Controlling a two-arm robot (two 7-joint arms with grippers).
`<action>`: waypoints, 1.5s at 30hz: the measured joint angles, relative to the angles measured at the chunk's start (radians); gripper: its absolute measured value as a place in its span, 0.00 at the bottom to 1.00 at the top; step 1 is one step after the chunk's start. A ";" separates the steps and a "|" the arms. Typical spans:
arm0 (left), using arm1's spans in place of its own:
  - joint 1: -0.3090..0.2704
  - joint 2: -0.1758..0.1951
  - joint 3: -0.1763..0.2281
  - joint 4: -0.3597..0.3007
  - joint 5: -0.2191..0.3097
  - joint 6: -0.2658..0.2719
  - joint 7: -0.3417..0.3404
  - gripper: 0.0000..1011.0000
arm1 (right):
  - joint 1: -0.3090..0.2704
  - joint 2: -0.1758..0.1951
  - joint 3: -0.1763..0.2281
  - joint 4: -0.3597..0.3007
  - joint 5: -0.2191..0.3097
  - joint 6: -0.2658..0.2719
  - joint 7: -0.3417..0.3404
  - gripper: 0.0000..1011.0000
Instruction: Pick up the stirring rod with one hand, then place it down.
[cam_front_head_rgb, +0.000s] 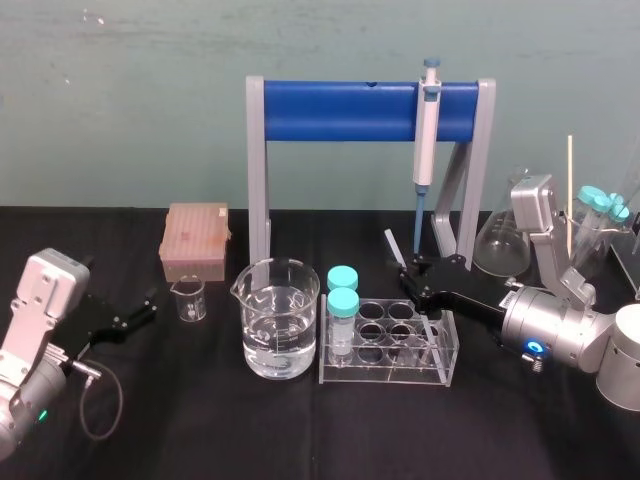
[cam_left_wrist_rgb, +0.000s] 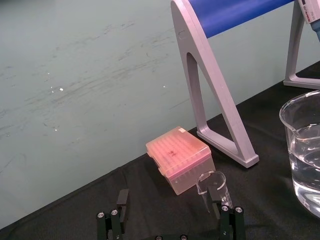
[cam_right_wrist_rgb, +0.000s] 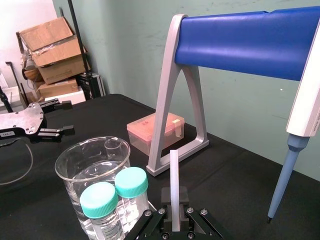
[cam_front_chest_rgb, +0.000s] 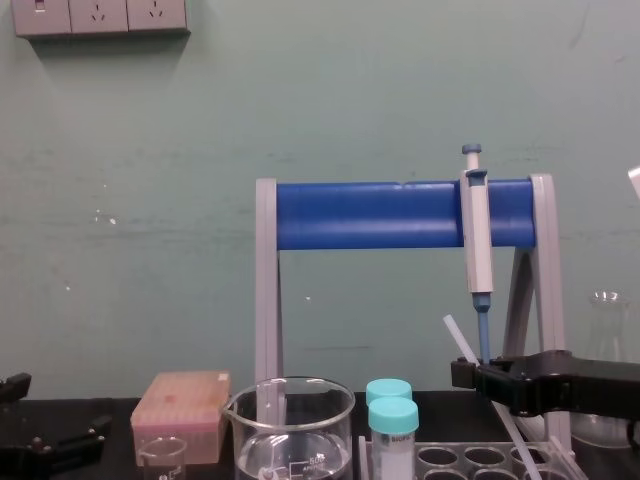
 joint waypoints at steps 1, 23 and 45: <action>0.000 0.000 0.000 0.000 0.000 0.000 0.000 0.99 | 0.000 0.000 0.000 0.000 0.000 0.000 0.000 0.07; 0.000 0.000 0.000 0.000 0.000 0.000 0.000 0.99 | -0.015 -0.009 0.079 -0.132 0.053 -0.063 -0.063 0.07; 0.000 0.000 0.000 0.000 0.000 0.000 0.000 0.99 | -0.093 -0.039 0.153 -0.098 -0.041 -0.440 -0.046 0.07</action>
